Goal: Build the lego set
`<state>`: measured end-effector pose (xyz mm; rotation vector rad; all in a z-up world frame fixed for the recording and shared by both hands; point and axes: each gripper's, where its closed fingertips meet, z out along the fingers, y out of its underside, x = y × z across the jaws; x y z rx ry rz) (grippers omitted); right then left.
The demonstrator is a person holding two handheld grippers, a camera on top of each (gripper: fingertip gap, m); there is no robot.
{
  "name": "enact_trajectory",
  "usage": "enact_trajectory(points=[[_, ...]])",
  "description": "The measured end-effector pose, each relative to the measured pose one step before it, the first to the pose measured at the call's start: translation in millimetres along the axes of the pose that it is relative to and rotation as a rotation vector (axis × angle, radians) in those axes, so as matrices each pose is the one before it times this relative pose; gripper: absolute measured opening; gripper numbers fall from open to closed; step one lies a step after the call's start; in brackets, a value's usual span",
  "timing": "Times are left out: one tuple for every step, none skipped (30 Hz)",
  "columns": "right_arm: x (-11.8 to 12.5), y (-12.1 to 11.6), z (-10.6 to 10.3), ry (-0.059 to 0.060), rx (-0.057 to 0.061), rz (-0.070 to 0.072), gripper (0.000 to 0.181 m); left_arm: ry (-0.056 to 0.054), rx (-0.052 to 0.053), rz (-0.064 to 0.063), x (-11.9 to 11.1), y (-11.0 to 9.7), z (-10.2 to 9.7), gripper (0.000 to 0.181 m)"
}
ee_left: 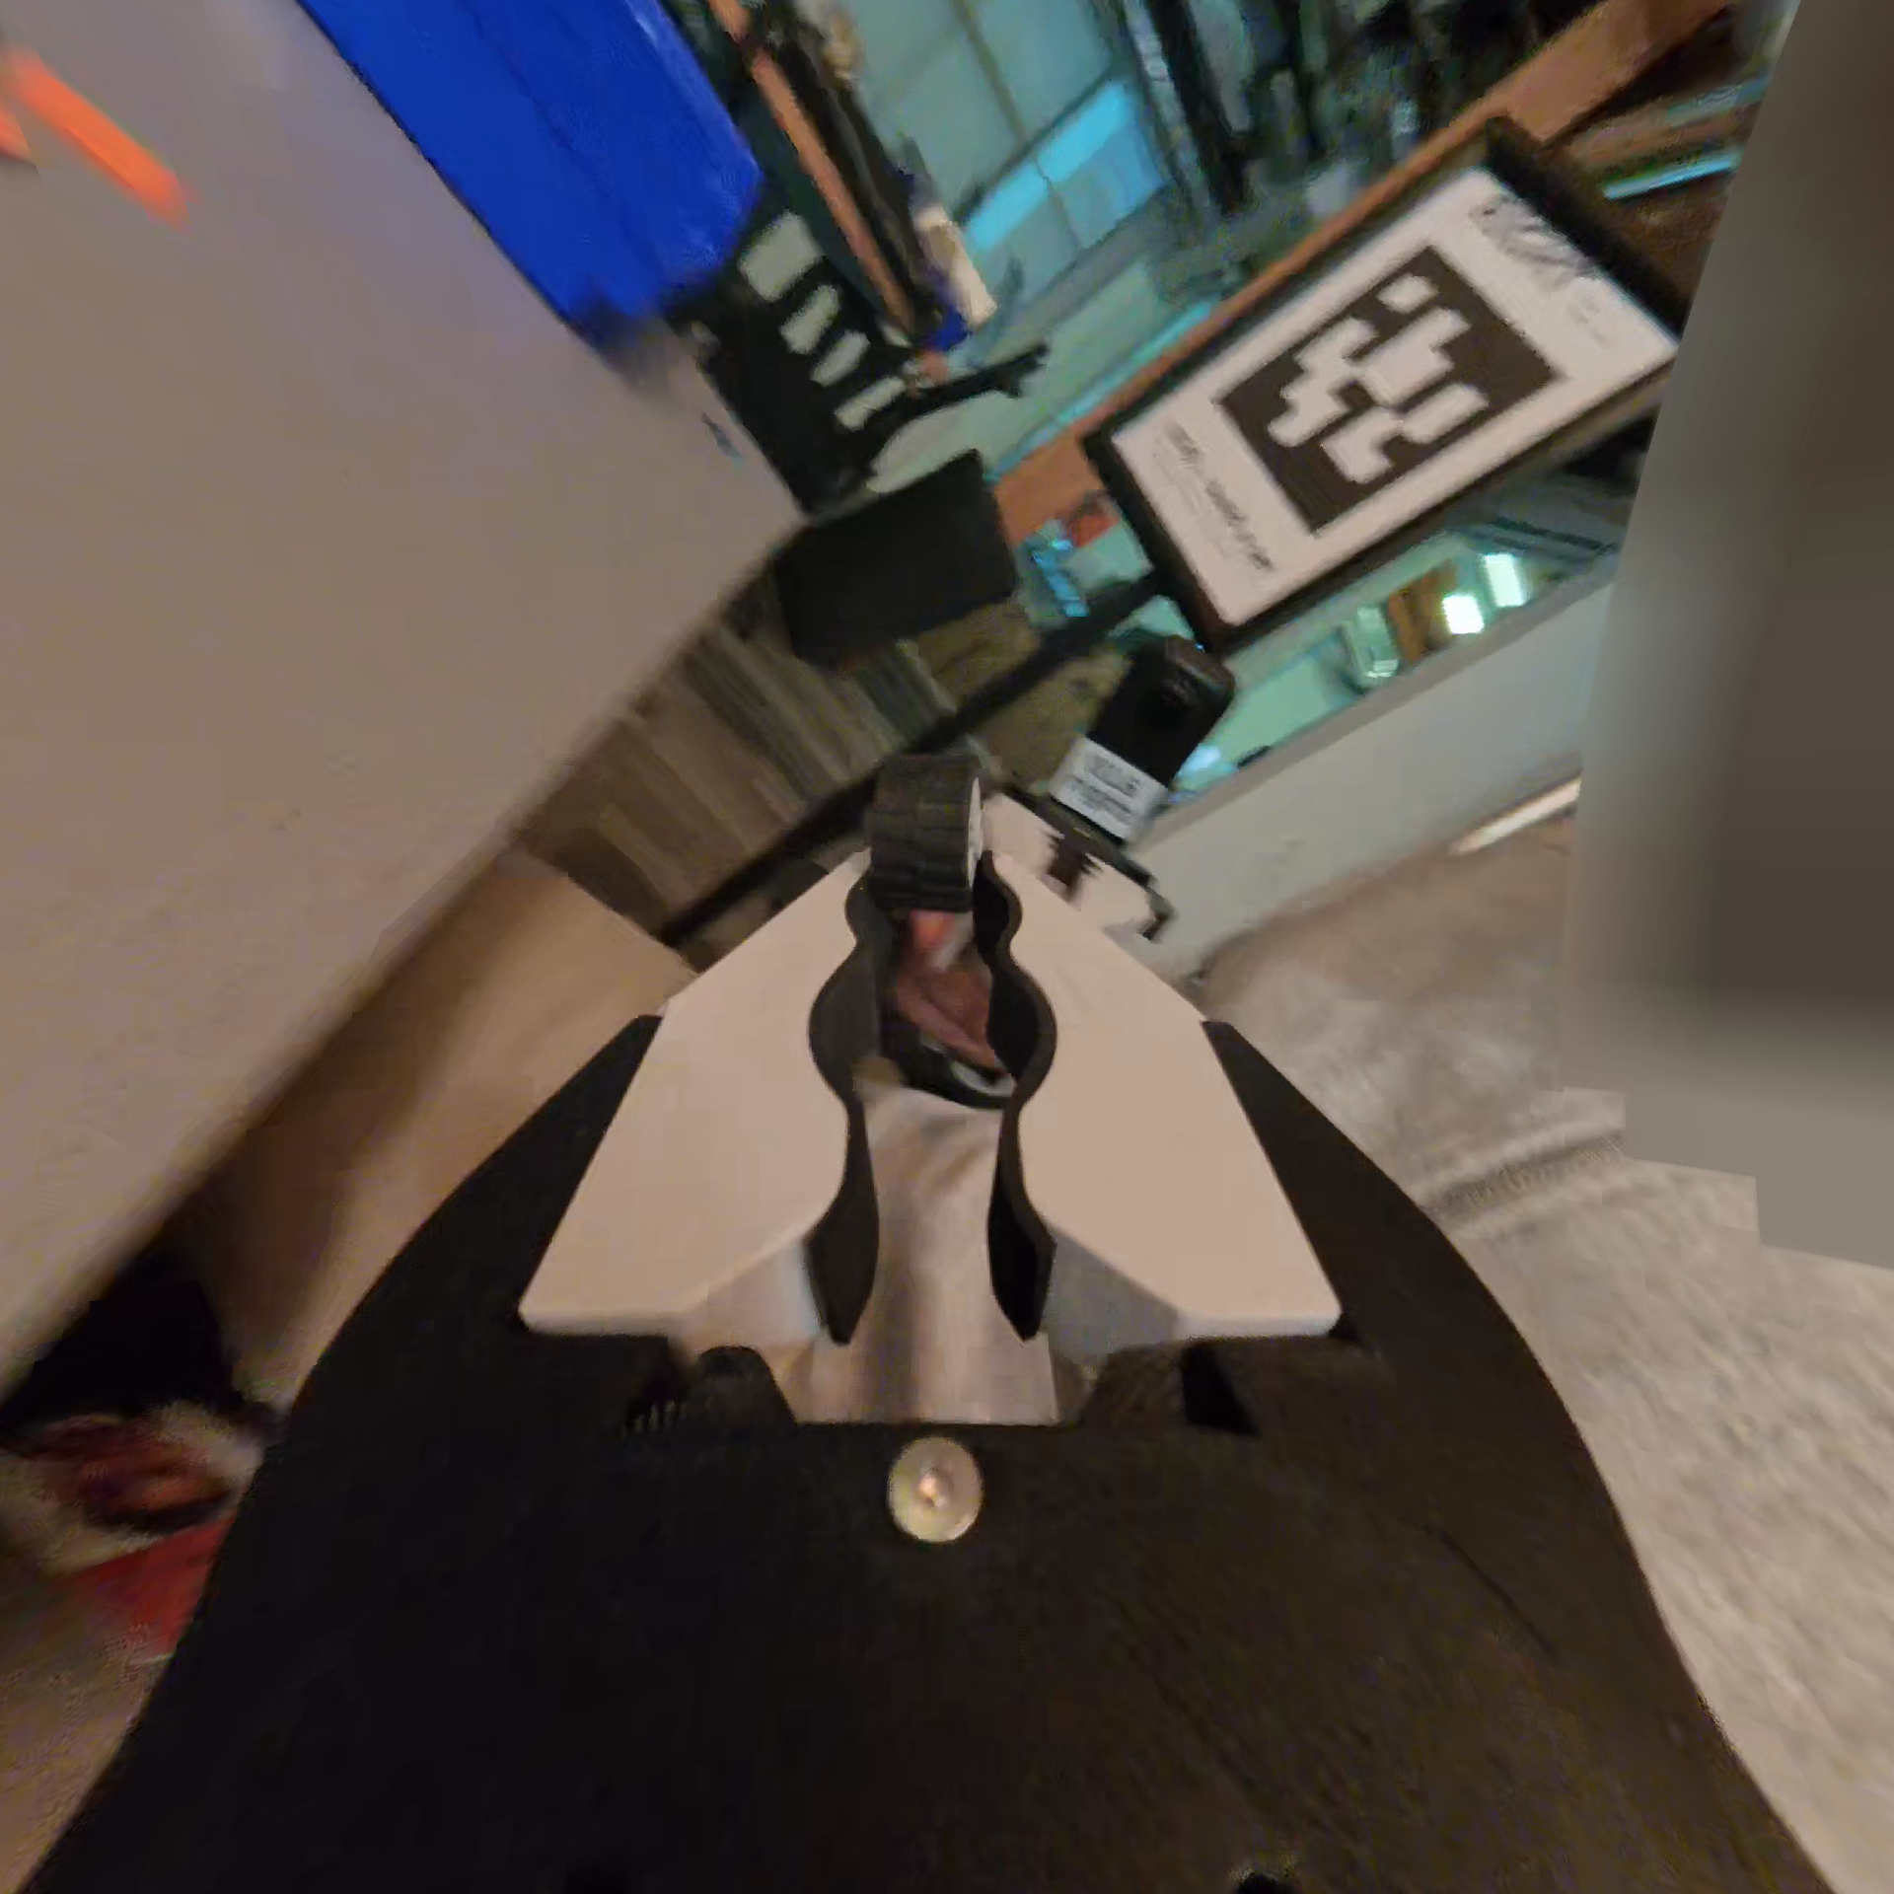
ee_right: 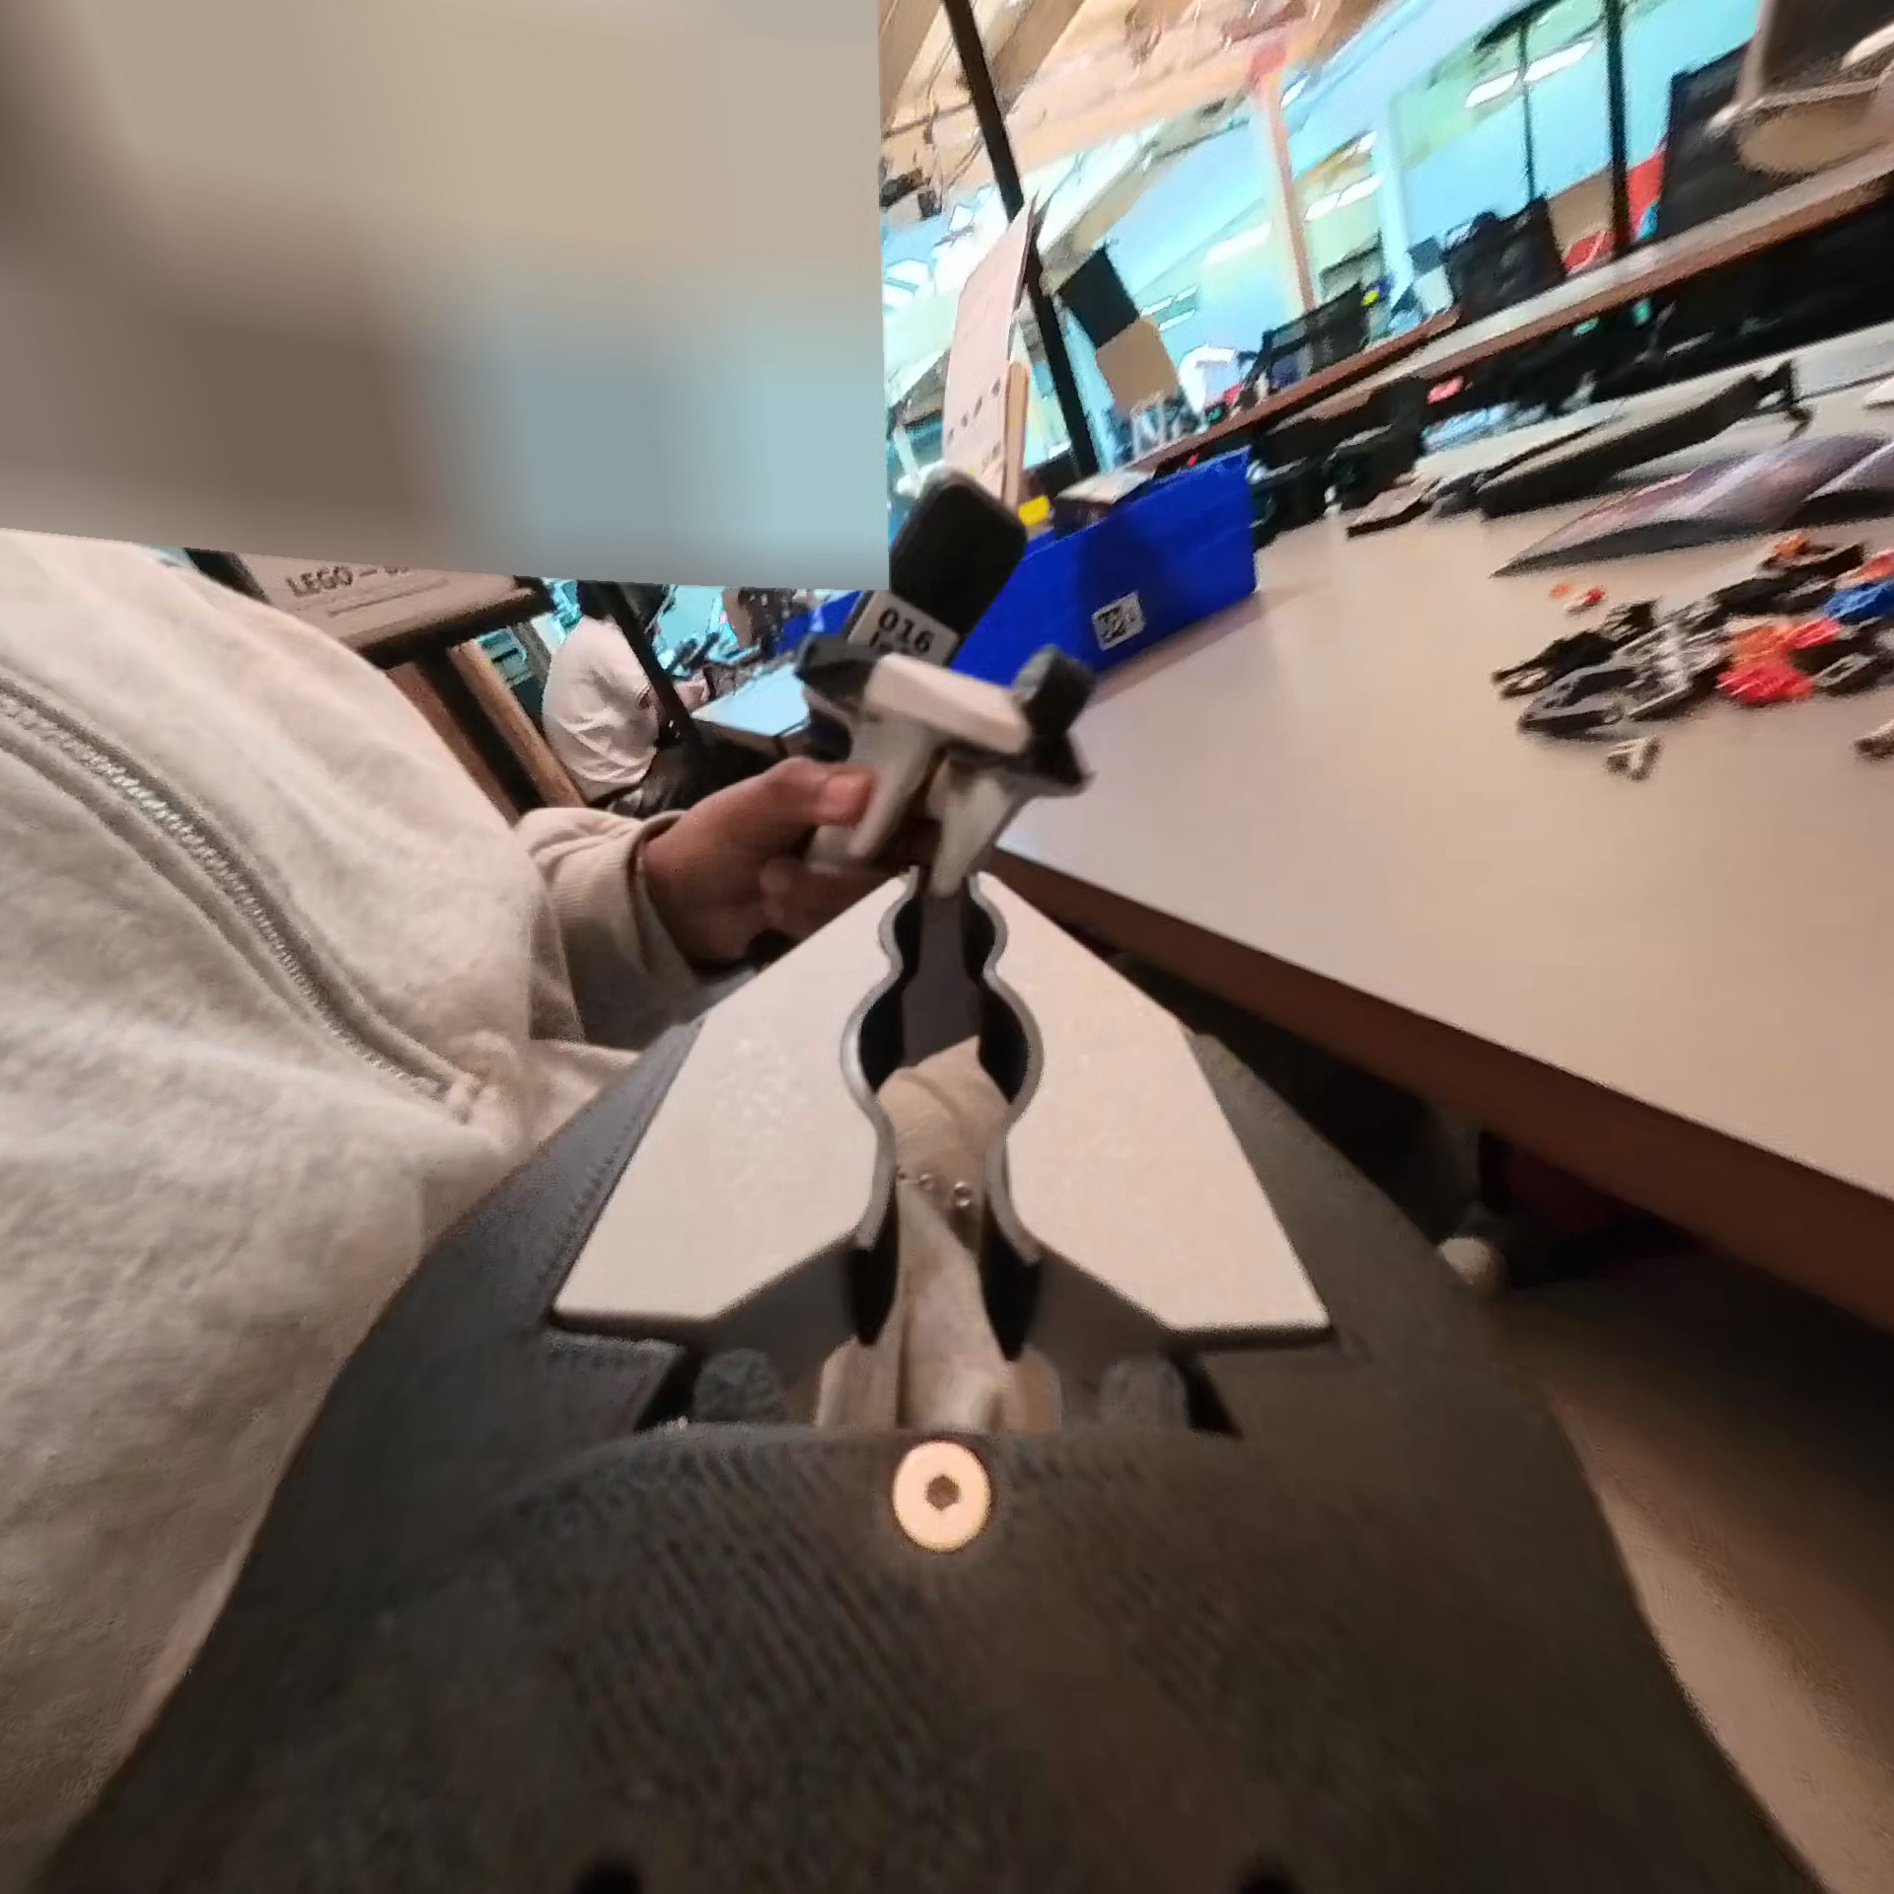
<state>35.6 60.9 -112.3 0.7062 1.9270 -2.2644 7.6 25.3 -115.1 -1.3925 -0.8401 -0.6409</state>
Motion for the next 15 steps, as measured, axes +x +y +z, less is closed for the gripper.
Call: enact_trajectory(points=[[4.39, -1.99, -0.94, 0.0112, 0.0124, -0.006, 0.005, -0.0782, -0.0163, 0.0222, -16.15, -15.76, -1.01, 0.015], [3.59, -1.02, -0.5, 0.0084, 0.0096, -0.006, 0.005, -0.0718, -0.0385, 0.038, -16.24, -13.28, 0.82, 0.015], [2.62, -0.33, -0.12, 0.0052, 0.0106, -0.007, 0.005, -0.0887, -0.0477, 0.0491, -20.15, -11.58, 2.08, 0.015], [2.58, 0.66, 0.24, 0.0063, 0.0086, -0.0079, 0.004, -0.0946, -0.0607, 0.0399, -22.03, -8.8, 3.73, 0.016], [2.22, 1.54, 0.52, 0.0049, 0.0056, -0.0076, 0.004, -0.0607, -0.0425, 0.0376, -15.68, -9.97, 4.95, 0.016], [1.65, 2.23, 0.67, 0.0009, 0.0025, -0.0069, 0.004, -0.0558, -0.0295, 0.0326, -13.68, -10.16, 5.81, 0.016], [1.96, 3.09, 0.71, 0.0027, -0.0007, -0.0056, 0.004, -0.063, -0.0479, 0.0281, -14.31, -6.91, 6.93, 0.016], [2.37, 3.61, 0.35, 0.0046, -0.0027, -0.0057, 0.004, -0.0542, -0.0431, 0.0305, -12.74, -6.6, 7.18, 0.016], [2.54, 3.69, 0.18, 0.0063, -0.0029, -0.0073, 0.004, -0.0449, -0.018, 0.0184, -10.18, -8.27, 6.24, 0.016], [3.05, 3.98, -0.11, 0.0079, -0.0049, -0.0092, 0.004, -0.0262, -0.0156, 0.0149, -6.53, -6.85, 6.0, 0.016], [3.33, 4.17, -0.23, 0.009, -0.0077, -0.011, 0.004, -0.018, -0.0279, 0.0075, -5.27, -3.62, 6.1, 0.016], [3.34, 4.08, -0.32, 0.0085, -0.0085, -0.013, 0.004, -0.0154, -0.0232, -0.0017, -5.37, -2.75, 5.39, 0.016], [3.7, 3.67, -0.39, 0.0097, -0.0078, -0.0123, 0.004, -0.0002, -0.0126, -0.0071, -3.28, -2.43, 4.56, 0.016], [3.61, 3.06, -0.49, 0.0083, -0.0064, -0.0098, 0.004, 0.0096, -0.0082, -0.0168, -1.89, -1.57, 3.4, 0.016], [3.35, 2.28, -0.4, 0.0066, -0.0037, -0.0058, 0.004, 0.0145, -0.0047, -0.0172, -0.64, -0.99, 2.21, 0.016]])
